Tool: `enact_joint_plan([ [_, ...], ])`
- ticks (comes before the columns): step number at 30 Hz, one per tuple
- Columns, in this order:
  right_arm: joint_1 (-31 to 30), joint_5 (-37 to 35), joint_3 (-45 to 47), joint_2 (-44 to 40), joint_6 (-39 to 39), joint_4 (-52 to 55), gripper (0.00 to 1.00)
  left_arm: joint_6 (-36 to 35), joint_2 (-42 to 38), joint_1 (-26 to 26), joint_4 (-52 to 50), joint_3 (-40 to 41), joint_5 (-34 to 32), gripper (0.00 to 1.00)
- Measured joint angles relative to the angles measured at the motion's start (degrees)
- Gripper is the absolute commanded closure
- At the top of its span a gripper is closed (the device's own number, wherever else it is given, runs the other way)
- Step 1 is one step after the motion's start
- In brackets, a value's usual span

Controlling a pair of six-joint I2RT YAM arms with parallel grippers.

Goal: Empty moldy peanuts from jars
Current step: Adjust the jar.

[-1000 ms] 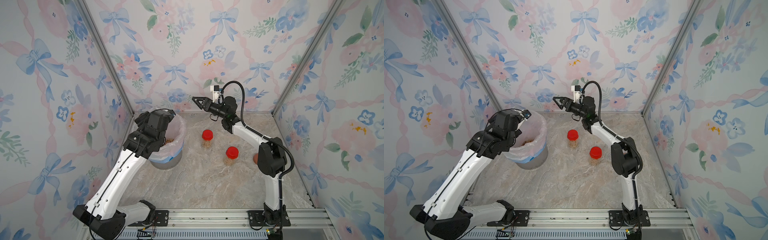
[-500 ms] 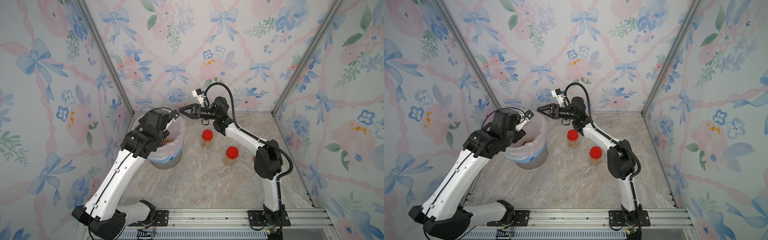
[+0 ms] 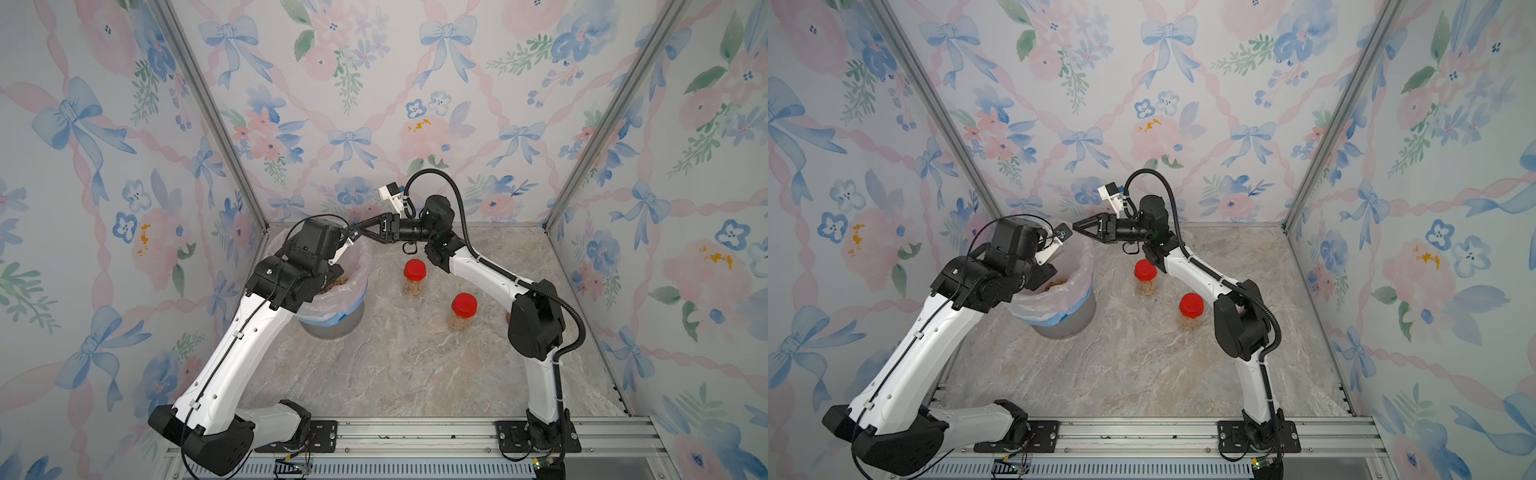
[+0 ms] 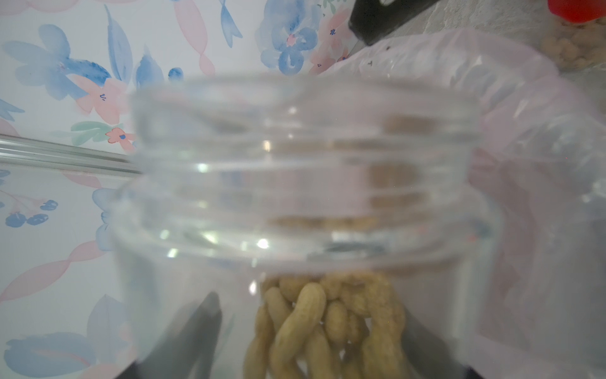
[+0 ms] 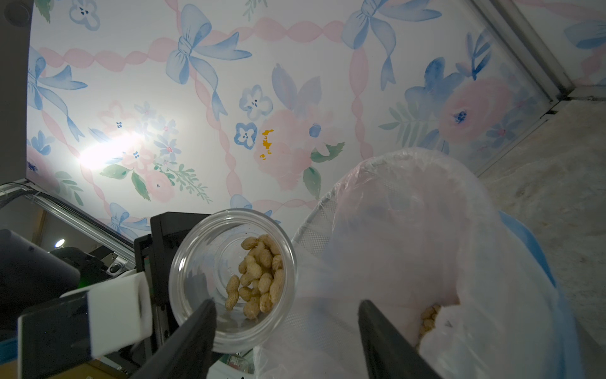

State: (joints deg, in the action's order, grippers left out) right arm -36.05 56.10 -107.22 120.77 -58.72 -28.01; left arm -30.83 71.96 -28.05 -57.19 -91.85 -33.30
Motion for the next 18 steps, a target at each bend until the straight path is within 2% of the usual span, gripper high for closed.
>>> enact_joint_plan([
  [18, -0.9, 1.0, 0.0, -0.2, 1.3, 1.6, 0.31, 1.1, 0.9, -1.7, -0.2, -3.2, 3.0, 0.92],
])
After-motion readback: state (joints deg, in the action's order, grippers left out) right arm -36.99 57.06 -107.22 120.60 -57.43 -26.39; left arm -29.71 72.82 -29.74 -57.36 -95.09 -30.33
